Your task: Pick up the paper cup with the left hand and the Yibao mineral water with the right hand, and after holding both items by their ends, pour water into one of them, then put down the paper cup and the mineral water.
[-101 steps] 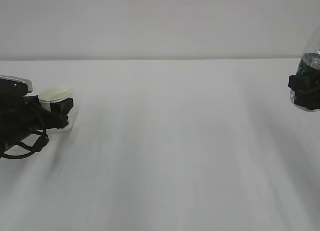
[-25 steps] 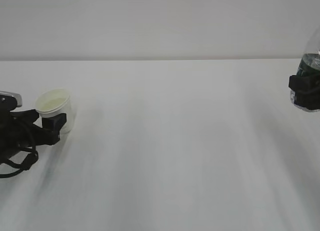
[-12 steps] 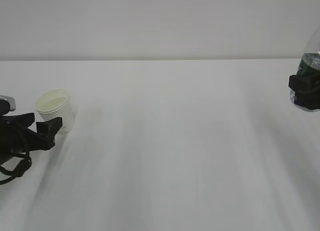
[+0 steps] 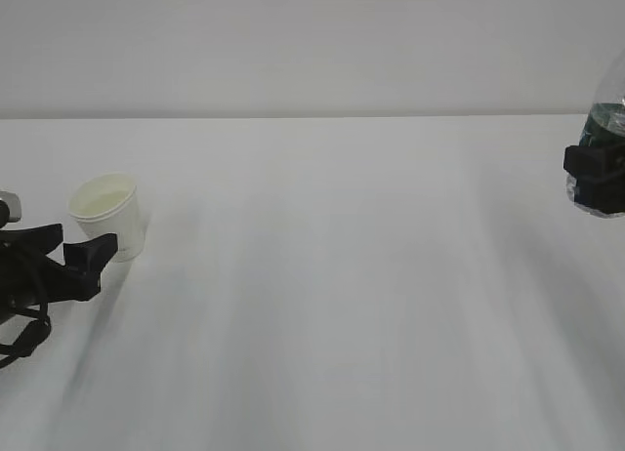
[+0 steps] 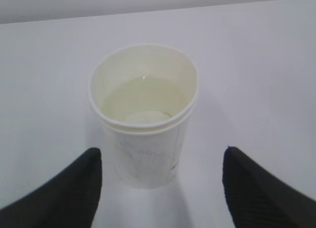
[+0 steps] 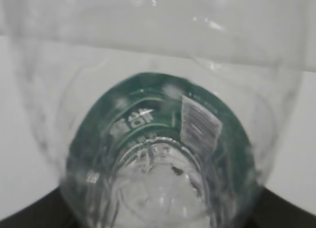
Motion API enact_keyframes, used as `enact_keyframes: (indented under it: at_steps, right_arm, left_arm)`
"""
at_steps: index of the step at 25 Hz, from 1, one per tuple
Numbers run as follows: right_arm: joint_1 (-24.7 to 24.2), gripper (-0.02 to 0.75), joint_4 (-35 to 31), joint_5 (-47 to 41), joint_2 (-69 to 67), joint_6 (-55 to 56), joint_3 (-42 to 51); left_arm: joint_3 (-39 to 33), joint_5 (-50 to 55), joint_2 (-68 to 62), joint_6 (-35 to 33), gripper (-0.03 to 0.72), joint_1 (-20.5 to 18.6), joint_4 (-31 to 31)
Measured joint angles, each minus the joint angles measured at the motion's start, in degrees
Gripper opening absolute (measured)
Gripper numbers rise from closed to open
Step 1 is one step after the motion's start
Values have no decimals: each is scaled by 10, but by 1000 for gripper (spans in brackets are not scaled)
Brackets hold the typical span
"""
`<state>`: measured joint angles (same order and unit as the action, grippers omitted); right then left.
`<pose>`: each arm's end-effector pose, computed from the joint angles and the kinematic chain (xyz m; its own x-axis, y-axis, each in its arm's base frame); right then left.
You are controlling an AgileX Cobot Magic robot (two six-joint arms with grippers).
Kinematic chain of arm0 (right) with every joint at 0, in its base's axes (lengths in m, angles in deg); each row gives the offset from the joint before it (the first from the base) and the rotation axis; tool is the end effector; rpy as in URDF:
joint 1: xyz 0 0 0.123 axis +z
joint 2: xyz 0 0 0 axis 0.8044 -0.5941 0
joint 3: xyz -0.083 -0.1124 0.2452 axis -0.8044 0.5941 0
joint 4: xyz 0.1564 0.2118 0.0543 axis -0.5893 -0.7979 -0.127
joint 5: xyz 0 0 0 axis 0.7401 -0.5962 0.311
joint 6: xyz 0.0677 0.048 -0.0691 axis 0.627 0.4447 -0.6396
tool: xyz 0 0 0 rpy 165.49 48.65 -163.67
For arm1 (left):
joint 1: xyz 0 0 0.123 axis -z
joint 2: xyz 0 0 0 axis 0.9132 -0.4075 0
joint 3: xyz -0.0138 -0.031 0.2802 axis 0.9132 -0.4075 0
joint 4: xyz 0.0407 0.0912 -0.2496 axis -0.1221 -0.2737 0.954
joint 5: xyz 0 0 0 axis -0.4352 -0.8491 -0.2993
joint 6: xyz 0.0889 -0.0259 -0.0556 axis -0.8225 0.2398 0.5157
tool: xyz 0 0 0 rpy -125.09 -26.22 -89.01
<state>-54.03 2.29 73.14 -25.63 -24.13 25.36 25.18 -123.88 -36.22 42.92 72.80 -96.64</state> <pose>0.2874 0.0125 0.1942 -0.3554 -0.1154 -0.9276 -0.1636 0.9847 -0.0598 0.2857 -0.0509 0.0715 -0.3126 0.0301 -0.9494 0.2586 0.9644 -0.0546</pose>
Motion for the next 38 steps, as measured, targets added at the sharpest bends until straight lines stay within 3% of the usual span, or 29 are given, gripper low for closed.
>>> enact_keyframes:
  at_steps: [26, 38]
  right_arm:
    - [0, 401, 0, 1, 0, 0, 0]
    - [0, 401, 0, 1, 0, 0, 0]
  left_arm:
    - [-28, 0, 112, 0, 531, 0, 1]
    - [-29, 0, 159, 0, 530, 0, 49]
